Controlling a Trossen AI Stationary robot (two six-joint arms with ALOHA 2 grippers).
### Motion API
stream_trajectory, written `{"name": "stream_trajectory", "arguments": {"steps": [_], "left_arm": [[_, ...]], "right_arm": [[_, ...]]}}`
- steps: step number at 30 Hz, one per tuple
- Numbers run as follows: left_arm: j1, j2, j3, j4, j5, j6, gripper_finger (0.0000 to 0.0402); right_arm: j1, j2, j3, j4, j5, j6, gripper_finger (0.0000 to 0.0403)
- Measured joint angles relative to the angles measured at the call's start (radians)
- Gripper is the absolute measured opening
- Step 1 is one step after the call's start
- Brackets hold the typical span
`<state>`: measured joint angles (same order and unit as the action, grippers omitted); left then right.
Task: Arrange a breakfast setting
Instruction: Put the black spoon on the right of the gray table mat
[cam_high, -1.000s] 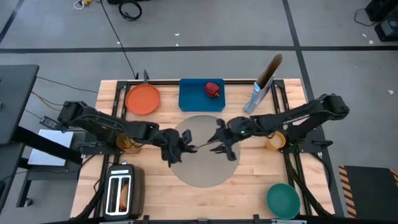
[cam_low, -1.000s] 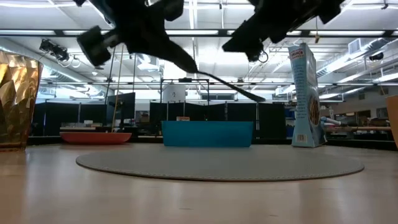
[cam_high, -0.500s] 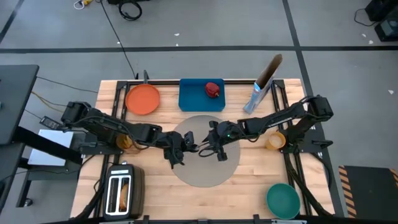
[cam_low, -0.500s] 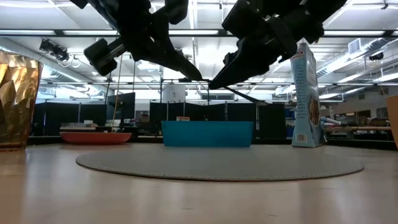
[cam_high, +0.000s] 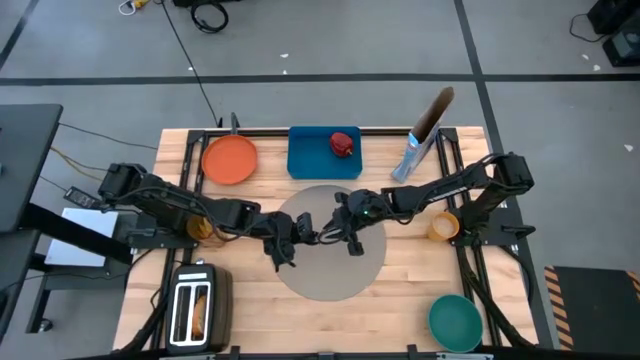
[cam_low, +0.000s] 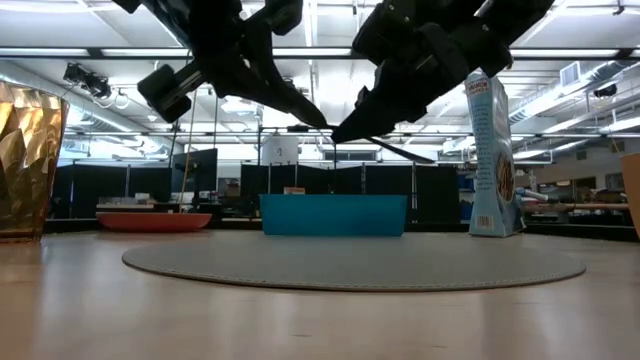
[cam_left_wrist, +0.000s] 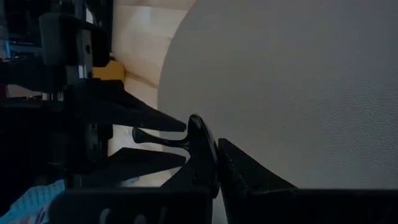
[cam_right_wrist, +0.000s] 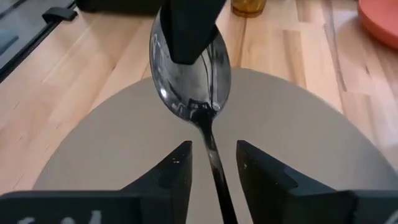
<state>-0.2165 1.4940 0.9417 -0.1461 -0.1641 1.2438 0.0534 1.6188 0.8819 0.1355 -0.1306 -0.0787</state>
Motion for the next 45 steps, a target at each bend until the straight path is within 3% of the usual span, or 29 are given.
{"name": "stream_trajectory", "arguments": {"steps": [11,17,23,27,34,39,45], "left_arm": [[0.0,0.0,0.0,-0.001,0.0,0.003,0.0018],[0.0,0.0,0.0,-0.002,0.001,0.003,0.0018],[0.0,0.0,0.0,0.001,0.0,-0.001,0.0021],[0.0,0.0,0.0,0.007,-0.021,-0.033,0.0042],[-0.009,-0.003,0.0,-0.001,-0.16,-0.114,0.0109],[-0.033,-0.04,0.0,-0.061,-0.272,-0.183,0.0145],[-0.02,-0.156,0.0,-0.209,-0.295,-0.452,0.0151]], "right_arm": [[-0.004,0.0,0.0,-0.001,-0.004,0.037,0.0067],[-0.008,0.0,-0.001,-0.006,-0.058,0.049,0.0027],[-0.008,0.0,-0.001,-0.008,-0.058,0.057,0.0023],[-0.009,0.0,-0.001,-0.009,-0.048,0.064,0.0023],[-0.01,-0.005,-0.001,-0.034,0.008,0.143,0.0023],[-0.004,-0.046,-0.001,-0.17,0.09,0.262,0.0023],[0.024,-0.16,-0.001,-0.35,0.221,0.406,0.0023]]}}
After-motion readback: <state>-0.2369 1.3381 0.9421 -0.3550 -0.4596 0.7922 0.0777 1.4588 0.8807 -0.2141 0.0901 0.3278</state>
